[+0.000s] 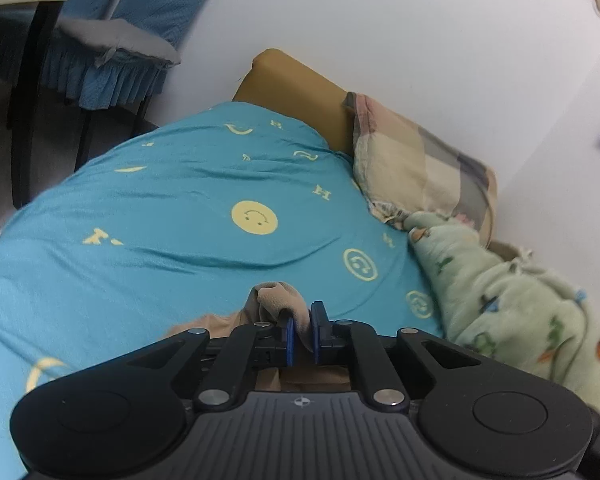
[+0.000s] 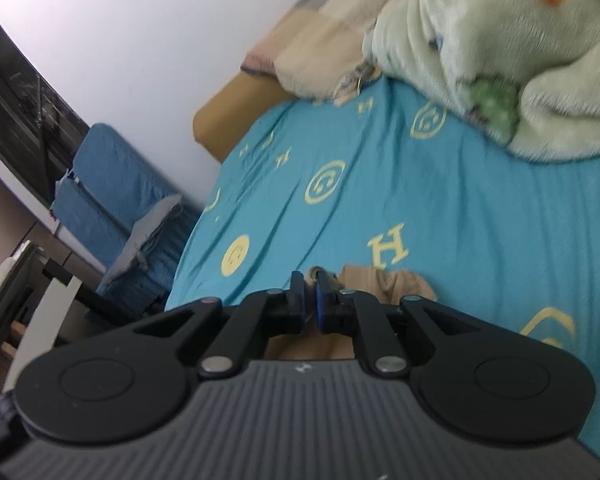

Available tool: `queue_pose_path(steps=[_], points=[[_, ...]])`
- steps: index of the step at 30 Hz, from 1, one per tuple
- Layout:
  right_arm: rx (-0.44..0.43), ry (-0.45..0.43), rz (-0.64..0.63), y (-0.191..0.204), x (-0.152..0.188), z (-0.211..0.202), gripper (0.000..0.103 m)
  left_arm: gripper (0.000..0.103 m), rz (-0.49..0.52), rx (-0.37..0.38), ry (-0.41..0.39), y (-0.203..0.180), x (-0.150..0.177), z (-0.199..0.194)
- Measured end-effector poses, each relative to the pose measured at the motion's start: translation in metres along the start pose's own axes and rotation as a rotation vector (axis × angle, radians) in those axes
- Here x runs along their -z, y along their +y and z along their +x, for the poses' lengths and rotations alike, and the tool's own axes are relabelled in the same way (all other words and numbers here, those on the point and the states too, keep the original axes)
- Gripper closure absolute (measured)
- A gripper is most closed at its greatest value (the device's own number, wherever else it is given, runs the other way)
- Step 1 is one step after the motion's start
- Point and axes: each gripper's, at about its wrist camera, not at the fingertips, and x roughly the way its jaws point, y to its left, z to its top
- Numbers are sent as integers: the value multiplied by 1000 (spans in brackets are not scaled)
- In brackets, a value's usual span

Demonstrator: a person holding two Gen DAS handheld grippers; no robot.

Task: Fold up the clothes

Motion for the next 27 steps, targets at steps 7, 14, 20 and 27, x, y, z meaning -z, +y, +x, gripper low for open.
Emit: queue_pose_path(steps=[7, 14, 20, 27], points=[[-41, -1, -6, 6, 4, -13, 17, 21, 68, -67, -50, -4, 8, -12], [42, -2, -121, 4, 10, -6, 38, 28, 153, -118, 14, -8, 34, 10], [122, 87, -150, -13, 30, 20, 71, 44, 170, -197, 73, 1, 54, 31], [128, 14, -308, 11, 39, 3, 96, 94, 130, -140, 1, 0, 47, 9]])
